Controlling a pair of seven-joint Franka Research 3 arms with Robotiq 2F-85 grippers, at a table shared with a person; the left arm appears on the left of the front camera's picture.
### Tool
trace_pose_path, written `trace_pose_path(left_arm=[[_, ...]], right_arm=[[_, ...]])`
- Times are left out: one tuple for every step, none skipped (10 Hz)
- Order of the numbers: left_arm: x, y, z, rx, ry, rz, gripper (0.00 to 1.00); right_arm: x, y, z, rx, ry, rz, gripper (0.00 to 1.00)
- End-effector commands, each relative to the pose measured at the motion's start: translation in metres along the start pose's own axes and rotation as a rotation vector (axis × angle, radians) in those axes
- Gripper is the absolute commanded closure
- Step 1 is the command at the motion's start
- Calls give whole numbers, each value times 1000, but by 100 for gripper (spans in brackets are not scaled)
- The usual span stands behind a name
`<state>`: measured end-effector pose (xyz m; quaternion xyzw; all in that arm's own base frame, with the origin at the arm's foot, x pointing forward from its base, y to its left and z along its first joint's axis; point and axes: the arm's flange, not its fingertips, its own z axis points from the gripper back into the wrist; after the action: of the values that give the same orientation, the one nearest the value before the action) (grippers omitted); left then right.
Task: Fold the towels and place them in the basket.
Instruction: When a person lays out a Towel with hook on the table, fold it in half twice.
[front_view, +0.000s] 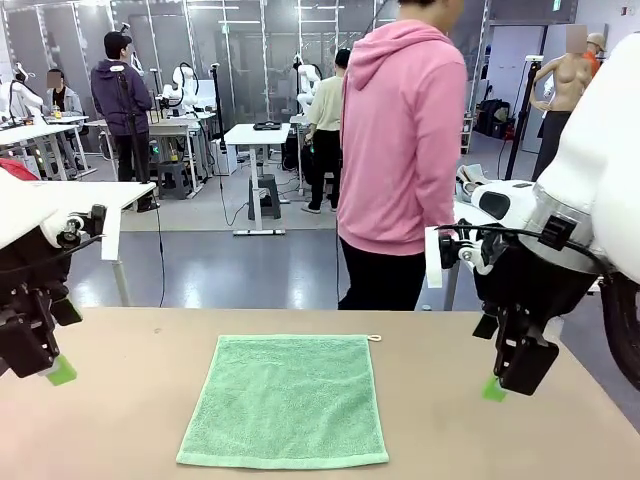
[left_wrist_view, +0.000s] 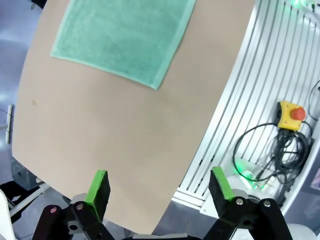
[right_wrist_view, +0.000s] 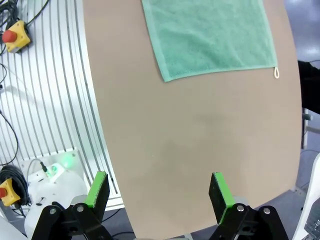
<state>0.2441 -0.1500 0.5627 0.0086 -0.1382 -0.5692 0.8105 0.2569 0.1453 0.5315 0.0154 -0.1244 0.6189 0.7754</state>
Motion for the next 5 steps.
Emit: trace_pose_path(left_arm=[[-1,8,6,26,2,20,0],[0,0,0,0,0,0,0],[0,0,0,0,0,0,0],[0,0,0,0,0,0,0],[0,0,0,0,0,0,0]], right_arm=[[-2,-5,2,-13,29,-50,0],[0,0,0,0,0,0,0],[0,0,0,0,0,0,0],[0,0,0,0,0,0,0],[0,0,0,0,0,0,0]])
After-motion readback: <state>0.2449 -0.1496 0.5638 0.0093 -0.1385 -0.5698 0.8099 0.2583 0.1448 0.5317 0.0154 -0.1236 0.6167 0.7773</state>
